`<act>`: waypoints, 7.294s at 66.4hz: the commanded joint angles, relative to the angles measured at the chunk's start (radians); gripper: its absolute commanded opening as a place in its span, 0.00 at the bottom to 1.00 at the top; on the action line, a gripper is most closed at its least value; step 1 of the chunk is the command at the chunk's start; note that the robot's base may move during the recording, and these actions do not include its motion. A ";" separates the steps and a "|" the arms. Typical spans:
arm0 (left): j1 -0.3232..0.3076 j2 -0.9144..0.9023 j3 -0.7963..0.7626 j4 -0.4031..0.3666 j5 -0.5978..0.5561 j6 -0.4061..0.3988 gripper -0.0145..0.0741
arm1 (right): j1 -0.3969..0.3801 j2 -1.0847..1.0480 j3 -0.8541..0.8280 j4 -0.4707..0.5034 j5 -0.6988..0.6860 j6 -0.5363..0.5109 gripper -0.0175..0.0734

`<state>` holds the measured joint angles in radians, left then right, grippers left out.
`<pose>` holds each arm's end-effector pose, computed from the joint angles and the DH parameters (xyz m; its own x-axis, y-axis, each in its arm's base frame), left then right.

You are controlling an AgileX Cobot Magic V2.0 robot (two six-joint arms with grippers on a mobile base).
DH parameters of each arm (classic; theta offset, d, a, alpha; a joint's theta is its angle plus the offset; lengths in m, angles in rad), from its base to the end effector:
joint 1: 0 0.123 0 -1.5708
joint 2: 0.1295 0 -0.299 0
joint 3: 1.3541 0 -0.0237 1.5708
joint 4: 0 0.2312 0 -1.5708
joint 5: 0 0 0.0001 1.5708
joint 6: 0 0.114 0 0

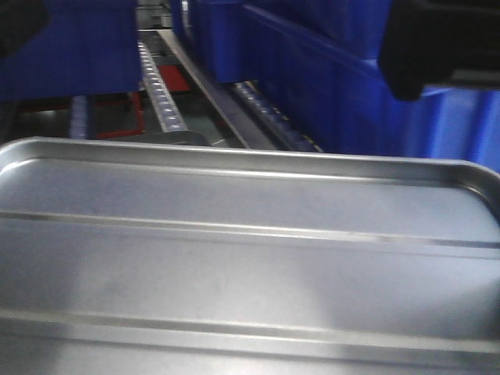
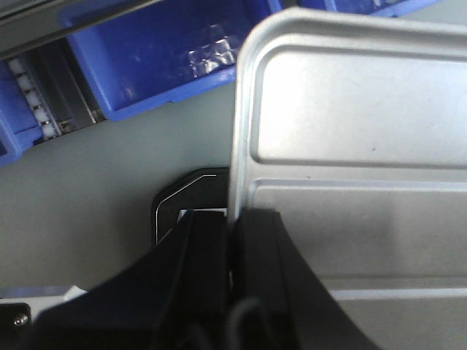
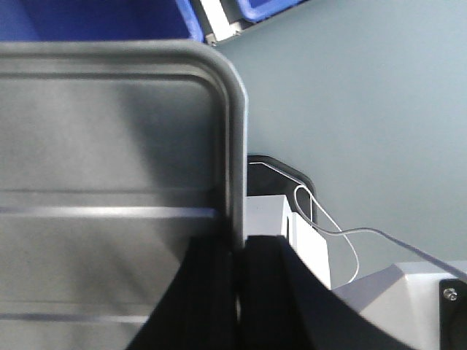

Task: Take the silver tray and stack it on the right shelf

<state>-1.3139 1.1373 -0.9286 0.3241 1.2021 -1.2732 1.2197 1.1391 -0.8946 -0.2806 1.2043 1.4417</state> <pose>0.0763 -0.1571 0.2987 -0.9254 0.0883 -0.3685 0.1429 0.9820 -0.1234 0.0852 0.1470 0.2882 -0.9408 0.1650 -0.2962 0.1224 0.9800 0.1570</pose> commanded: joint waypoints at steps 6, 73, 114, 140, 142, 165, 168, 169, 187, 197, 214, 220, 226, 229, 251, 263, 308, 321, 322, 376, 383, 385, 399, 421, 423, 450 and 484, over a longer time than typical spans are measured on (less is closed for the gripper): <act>-0.006 -0.022 -0.022 0.028 0.134 0.005 0.07 | 0.002 -0.022 -0.025 -0.041 0.108 -0.004 0.26; -0.006 -0.022 -0.022 0.028 0.134 0.005 0.07 | 0.002 -0.022 -0.025 -0.041 0.108 -0.004 0.26; -0.006 -0.022 -0.022 0.028 0.131 0.005 0.07 | 0.000 -0.022 -0.026 -0.051 0.076 -0.136 0.26; 0.035 0.011 -0.024 0.040 0.003 0.019 0.07 | -0.129 -0.022 -0.026 -0.051 0.018 -0.207 0.26; 0.055 0.018 -0.024 0.035 -0.011 0.039 0.07 | -0.154 -0.022 -0.026 -0.051 0.010 -0.221 0.26; 0.325 0.076 -0.026 0.022 -0.251 0.247 0.07 | -0.431 -0.004 -0.026 -0.051 -0.231 -0.428 0.26; 0.363 0.093 -0.026 0.012 -0.291 0.294 0.07 | -0.466 0.008 -0.026 -0.047 -0.261 -0.458 0.26; 0.375 0.099 -0.026 0.009 -0.305 0.306 0.07 | -0.479 0.014 -0.026 -0.045 -0.272 -0.468 0.26; 0.530 0.241 -0.026 -0.011 -0.528 0.383 0.07 | -0.645 0.180 -0.026 -0.038 -0.485 -0.587 0.26; 0.559 0.325 -0.061 -0.007 -0.609 0.428 0.07 | -0.691 0.281 -0.041 -0.038 -0.568 -0.593 0.26; 0.586 0.510 -0.205 -0.005 -0.597 0.456 0.07 | -0.700 0.435 -0.161 -0.039 -0.586 -0.637 0.26; 0.586 0.548 -0.240 -0.011 -0.574 0.456 0.07 | -0.700 0.460 -0.193 -0.039 -0.586 -0.637 0.26; 0.586 0.563 -0.250 -0.011 -0.568 0.456 0.07 | -0.700 0.470 -0.204 -0.039 -0.593 -0.637 0.26; 0.586 0.563 -0.250 -0.010 -0.568 0.456 0.07 | -0.700 0.471 -0.204 -0.039 -0.595 -0.637 0.26; 0.586 0.565 -0.250 -0.010 -0.568 0.456 0.07 | -0.700 0.472 -0.204 -0.038 -0.587 -0.637 0.26; 0.586 0.565 -0.250 -0.006 -0.579 0.456 0.07 | -0.700 0.472 -0.204 -0.038 -0.587 -0.637 0.26; 0.603 0.565 -0.254 -0.034 -0.530 0.462 0.56 | -0.700 0.475 -0.204 -0.006 -0.584 -0.636 0.69; 0.603 0.565 -0.257 -0.030 -0.526 0.462 0.55 | -0.700 0.474 -0.205 -0.005 -0.580 -0.636 0.68; 0.603 0.565 -0.259 -0.028 -0.523 0.462 0.54 | -0.700 0.474 -0.207 -0.005 -0.580 -0.636 0.68; 0.528 0.375 -0.299 0.110 -0.534 0.377 0.06 | -0.619 0.290 -0.220 -0.005 -0.650 -0.760 0.25; 0.473 0.306 -0.221 0.253 -0.551 0.251 0.06 | -0.582 0.214 -0.147 -0.006 -0.747 -0.796 0.25; 0.456 0.285 -0.196 0.291 -0.553 0.213 0.06 | -0.571 0.185 -0.125 -0.006 -0.775 -0.805 0.25; 0.309 0.094 -0.035 0.453 -0.553 0.054 0.06 | -0.543 -0.006 0.031 -0.021 -0.831 -0.822 0.25; 0.213 -0.257 0.161 0.606 -0.750 0.031 0.06 | -0.542 -0.362 0.254 -0.113 -0.853 -0.822 0.25; 0.213 -0.289 0.179 0.623 -0.785 0.035 0.06 | -0.542 -0.389 0.262 -0.113 -0.853 -0.823 0.25; 0.213 -0.592 0.345 0.890 -1.081 0.041 0.06 | -0.542 -0.661 0.317 -0.135 -0.858 -0.977 0.25; 0.213 -0.587 0.345 0.898 -1.082 0.041 0.06 | -0.542 -0.661 0.334 -0.132 -0.853 -0.977 0.25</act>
<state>-1.0958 0.5458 -0.5534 1.2025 0.1565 -1.2307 0.6777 0.4759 -0.5445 -0.3907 0.4280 0.4745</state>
